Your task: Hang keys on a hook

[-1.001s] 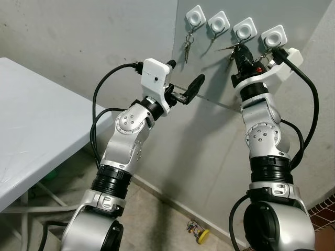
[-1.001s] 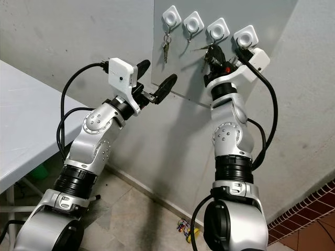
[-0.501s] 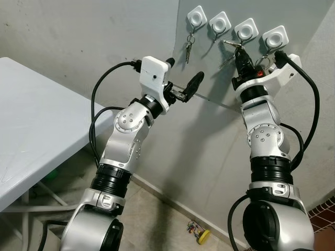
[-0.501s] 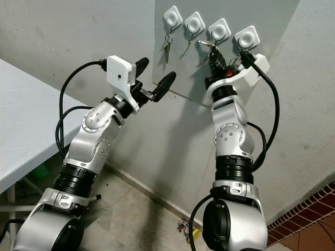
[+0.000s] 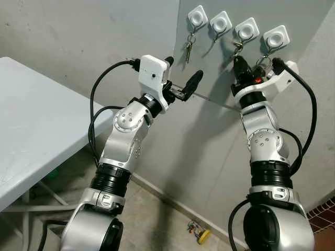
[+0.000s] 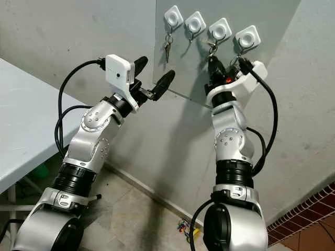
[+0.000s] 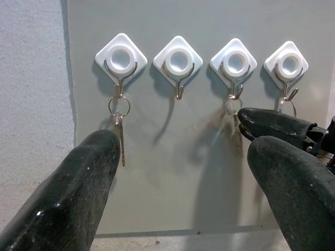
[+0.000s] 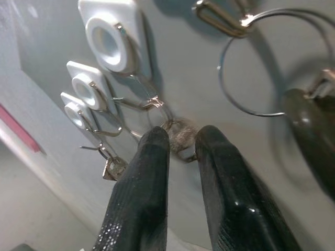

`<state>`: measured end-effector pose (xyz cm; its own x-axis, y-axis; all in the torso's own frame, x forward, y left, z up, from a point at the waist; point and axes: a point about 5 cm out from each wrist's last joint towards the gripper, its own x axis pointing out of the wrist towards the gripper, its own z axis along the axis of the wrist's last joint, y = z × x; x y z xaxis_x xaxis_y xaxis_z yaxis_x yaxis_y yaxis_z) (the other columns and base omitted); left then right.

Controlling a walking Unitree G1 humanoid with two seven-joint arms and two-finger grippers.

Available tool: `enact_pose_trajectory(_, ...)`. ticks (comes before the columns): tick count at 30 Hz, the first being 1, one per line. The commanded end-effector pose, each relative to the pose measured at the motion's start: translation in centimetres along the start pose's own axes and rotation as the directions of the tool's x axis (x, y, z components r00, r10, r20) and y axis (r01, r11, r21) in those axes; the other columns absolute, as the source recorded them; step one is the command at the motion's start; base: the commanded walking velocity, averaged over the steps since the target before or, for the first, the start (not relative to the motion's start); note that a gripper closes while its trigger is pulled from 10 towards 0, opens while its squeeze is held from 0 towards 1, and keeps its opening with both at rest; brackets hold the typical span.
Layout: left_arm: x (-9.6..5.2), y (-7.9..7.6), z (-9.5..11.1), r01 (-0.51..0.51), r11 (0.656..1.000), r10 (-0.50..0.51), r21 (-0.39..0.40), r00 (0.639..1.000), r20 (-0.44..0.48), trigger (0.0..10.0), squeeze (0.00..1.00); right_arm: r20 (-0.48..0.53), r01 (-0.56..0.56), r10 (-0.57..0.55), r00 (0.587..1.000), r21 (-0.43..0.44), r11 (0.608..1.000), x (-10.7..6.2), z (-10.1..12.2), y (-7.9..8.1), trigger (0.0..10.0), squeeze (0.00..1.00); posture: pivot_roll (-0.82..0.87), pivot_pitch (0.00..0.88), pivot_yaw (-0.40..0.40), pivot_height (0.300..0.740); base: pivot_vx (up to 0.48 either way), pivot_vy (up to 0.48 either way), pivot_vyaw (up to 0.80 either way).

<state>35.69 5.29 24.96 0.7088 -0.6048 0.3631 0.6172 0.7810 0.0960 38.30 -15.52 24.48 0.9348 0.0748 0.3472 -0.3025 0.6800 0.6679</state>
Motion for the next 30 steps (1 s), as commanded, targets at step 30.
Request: enact_pose_trajectory(30, -5.2, 1.8, -8.4, -0.296, 0.952, 0.269, -0.082, 0.931, -0.247, 10.0, 0.0, -0.198, -0.028, -0.075, 0.977, -0.473, 0.88, -9.2, -6.2, -6.3, 10.0, 0.71, -0.03, 0.0, -0.022, 0.711, 0.0, 0.0, 0.0)
